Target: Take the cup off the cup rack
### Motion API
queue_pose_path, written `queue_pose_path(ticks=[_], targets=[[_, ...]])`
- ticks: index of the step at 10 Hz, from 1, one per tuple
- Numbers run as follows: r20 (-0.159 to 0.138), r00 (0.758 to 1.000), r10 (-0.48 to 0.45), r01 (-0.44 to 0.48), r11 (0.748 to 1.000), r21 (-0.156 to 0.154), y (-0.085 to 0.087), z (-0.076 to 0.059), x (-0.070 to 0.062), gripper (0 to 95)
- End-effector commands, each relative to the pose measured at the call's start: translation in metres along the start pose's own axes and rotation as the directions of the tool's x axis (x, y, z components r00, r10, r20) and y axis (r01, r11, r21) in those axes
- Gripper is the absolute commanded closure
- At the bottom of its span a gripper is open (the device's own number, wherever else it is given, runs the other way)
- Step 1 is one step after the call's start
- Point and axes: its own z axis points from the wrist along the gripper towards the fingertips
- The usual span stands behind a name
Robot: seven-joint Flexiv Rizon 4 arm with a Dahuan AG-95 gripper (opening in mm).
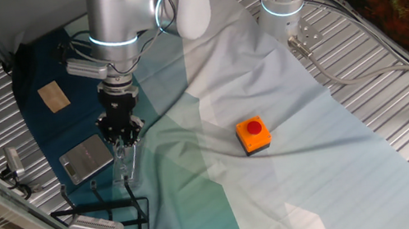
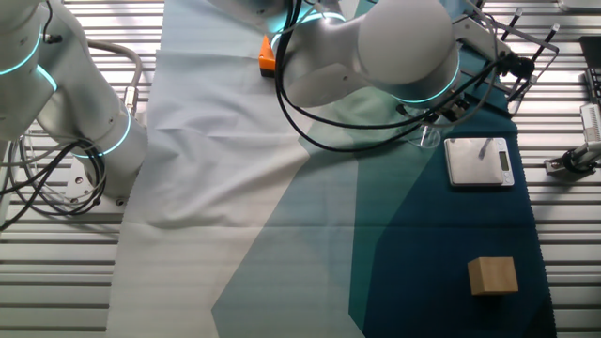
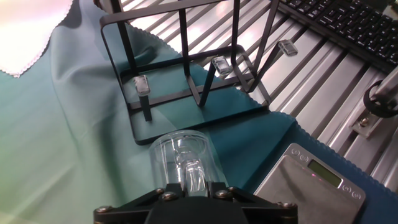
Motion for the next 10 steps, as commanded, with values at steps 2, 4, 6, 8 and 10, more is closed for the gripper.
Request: queue_pose_path(ticks=[2, 4, 6, 8, 10], targets=[[-0.021, 1.000, 0.007, -0.007, 1.000, 0.001, 0.000, -0.004, -0.002, 95.0], [-0.030, 1.000, 0.010, -0.010, 1.000, -0.001, 0.000, -0.008, -0.006, 95.0], [-0.063, 0.998, 0.013, -0.013, 1.000, 0.005, 0.001, -0.017, -0.011, 95.0], [-0.085, 0.996, 0.016, -0.016, 1.000, 0.006, 0.002, -0.021, -0.014, 95.0], [-0.123, 0.992, 0.016, -0.015, 1.000, 0.011, 0.002, -0.025, -0.016, 95.0]])
